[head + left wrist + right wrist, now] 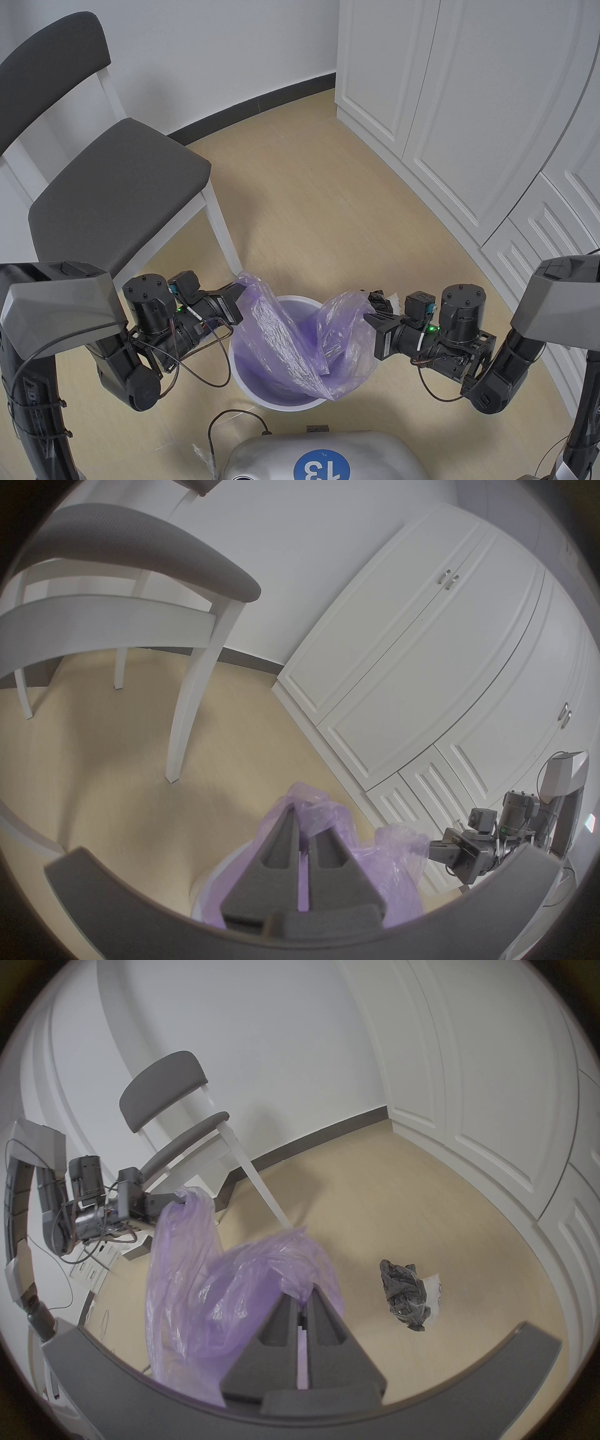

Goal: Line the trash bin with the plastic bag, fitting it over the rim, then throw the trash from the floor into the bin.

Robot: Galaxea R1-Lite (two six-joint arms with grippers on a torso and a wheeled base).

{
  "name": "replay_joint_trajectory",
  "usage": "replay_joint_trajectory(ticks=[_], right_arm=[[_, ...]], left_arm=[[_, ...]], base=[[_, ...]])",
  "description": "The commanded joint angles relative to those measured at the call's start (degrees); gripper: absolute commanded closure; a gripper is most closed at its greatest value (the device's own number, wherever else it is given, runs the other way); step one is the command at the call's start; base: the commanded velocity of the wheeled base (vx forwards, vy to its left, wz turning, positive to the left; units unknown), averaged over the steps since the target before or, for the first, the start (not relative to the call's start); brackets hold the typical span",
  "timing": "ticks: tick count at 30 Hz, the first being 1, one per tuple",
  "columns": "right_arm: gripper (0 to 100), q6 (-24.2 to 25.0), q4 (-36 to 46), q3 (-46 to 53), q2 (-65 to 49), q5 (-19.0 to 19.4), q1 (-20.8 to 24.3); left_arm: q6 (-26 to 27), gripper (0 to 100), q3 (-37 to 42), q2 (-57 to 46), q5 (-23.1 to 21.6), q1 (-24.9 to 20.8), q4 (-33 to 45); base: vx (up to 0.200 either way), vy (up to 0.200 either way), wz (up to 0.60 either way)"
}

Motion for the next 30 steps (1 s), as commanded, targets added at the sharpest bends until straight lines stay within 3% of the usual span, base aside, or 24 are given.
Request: replay_joint_trajectory(ticks=[1,7,19,30], right_arm=[[100,-3.04,0.41,4.77,-3.59,2.79,0.24],[100,-8.13,0.41,9.17,-3.68,5.34,0.51],[100,-8.13,-0.03,11.54,-4.91,5.69,0.07],[100,-8.22,0.23,13.03,-8.16,5.69,0.59]], left_arm=[[-0.36,100,-0.07,-0.77,0.34,-1.14,-1.02],[-3.17,100,-2.53,-0.69,0.60,-4.75,-1.02],[-6.25,100,-6.75,3.27,0.34,-6.33,-1.02],[-7.39,100,-7.45,10.30,0.52,-4.66,-1.02]], base=[[0.000,0.000,0.00],[0.000,0.000,0.00],[0.000,0.000,0.00],[0.000,0.000,0.00]])
